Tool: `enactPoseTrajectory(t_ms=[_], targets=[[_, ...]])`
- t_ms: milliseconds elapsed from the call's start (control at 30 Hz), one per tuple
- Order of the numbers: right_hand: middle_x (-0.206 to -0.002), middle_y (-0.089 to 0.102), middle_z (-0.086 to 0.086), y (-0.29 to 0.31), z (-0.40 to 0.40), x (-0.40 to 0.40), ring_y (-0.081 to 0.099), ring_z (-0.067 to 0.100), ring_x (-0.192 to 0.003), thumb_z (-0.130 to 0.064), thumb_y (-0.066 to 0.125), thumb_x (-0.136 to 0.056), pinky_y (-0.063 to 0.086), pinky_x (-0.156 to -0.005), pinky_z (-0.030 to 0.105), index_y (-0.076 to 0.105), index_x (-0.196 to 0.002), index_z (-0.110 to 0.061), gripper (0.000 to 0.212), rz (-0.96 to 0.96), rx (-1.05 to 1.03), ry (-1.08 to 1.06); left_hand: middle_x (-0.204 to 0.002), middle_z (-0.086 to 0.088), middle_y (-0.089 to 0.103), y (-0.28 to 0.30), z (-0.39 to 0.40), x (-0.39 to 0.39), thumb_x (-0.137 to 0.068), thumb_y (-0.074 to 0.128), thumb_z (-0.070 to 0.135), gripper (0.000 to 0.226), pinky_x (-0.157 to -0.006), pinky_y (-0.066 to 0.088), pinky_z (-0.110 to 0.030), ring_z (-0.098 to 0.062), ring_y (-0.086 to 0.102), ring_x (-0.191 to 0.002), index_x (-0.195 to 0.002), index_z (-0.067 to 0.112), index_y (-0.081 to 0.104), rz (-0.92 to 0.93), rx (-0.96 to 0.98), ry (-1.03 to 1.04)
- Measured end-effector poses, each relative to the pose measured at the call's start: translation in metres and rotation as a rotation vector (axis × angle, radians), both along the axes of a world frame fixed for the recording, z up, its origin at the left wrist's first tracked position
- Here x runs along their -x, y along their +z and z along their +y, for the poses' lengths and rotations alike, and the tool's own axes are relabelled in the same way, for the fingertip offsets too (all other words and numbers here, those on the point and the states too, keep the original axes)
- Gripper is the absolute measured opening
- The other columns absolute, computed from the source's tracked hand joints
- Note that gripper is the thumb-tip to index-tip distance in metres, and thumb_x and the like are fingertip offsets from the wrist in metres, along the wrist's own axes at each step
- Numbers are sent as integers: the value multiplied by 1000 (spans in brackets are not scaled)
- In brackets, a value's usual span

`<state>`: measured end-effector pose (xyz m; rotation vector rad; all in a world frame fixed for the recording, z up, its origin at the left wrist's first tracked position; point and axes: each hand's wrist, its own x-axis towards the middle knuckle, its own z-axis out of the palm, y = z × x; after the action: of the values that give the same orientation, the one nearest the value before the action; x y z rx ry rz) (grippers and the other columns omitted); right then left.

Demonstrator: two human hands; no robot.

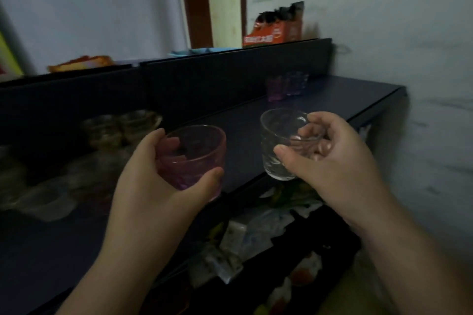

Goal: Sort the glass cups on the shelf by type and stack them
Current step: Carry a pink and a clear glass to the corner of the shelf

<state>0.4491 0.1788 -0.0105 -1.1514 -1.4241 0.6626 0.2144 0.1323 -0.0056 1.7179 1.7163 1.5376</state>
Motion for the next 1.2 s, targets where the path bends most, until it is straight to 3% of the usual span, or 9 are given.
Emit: enactPoseTrajectory(t_ms=[100, 233, 300, 400, 500, 567, 867, 1033, 1200], targets=[[-110, 65, -13, -1, 22, -66, 69, 2, -100, -64, 80, -50, 54, -85, 25, 53, -114, -44, 73, 5, 7, -84, -127, 20, 58, 1, 40, -67, -57, 84, 52, 106, -84, 43, -20, -3, 60, -108, -150, 29, 38, -1, 29, -88], [-103, 68, -11, -4, 46, -142, 70, -4, -87, -44, 87, -62, 53, -71, 13, 56, -103, -39, 52, 18, 25, -171, -131, 21, 57, -3, 94, -145, -56, 83, 56, 105, -92, 47, -26, -2, 59, -112, -148, 33, 37, 21, 57, -194], [-101, 70, -12, -10, 65, -174, 71, -3, -87, -44, 87, -60, 53, -74, 17, 57, -104, -38, 53, 22, 21, -212, -133, 21, 55, -6, 121, -181, -58, 83, 56, 104, -97, 49, -31, -1, 58, -114, -148, 35, 37, 13, 62, -238], [-95, 72, -17, -16, 99, -214, 73, 2, -85, -52, 90, -54, 57, -82, 30, 59, -107, -35, 64, 50, -3, -259, -136, 20, 53, -11, 164, -229, -61, 84, 53, 102, -98, 49, -28, 1, 57, -114, -149, 33, 37, 22, 74, -296], [-102, 71, -6, -15, 141, -247, 75, 14, -92, -81, 82, -36, 58, -93, 45, 59, -120, -29, 101, 12, -48, -301, -139, 18, 52, -16, 213, -264, -61, 84, 56, 102, -101, 50, -34, -4, 56, -120, -149, 35, 36, 24, 39, -308], [-106, 70, -3, -10, 176, -264, 74, 18, -96, -86, 80, -31, 57, -94, 51, 58, -124, -28, 112, -4, -57, -298, -140, 20, 50, -18, 243, -280, -59, 81, 60, 103, -100, 51, -37, -5, 55, -122, -148, 39, 33, -18, 37, -296], [-107, 68, -8, 6, 318, -267, 72, 13, -98, -71, 86, -45, 57, -93, 42, 57, -117, -38, 85, -23, -34, -42, -134, 29, 49, -8, 305, -294, -60, 84, 53, 102, -98, 49, -26, 7, 52, -118, -148, 40, 34, -36, 87, -76], [-109, 66, -12, -2, 384, -249, 65, 1, -102, -53, 86, -61, 53, -86, 27, 55, -125, -34, 74, -105, 0, 178, -109, 30, 57, -8, 335, -285, -62, 88, 46, 91, -72, 41, -8, 9, 58, -98, -140, 40, 43, -44, 124, 178], [-112, 63, -15, -6, 440, -240, 62, 0, -101, -48, 88, -67, 52, -82, 26, 51, -117, -40, 62, -191, 62, 366, -119, 23, 54, -10, 370, -286, -66, 90, 35, 99, -75, 38, -9, 2, 56, -103, -149, 28, 37, -63, 160, 371]])
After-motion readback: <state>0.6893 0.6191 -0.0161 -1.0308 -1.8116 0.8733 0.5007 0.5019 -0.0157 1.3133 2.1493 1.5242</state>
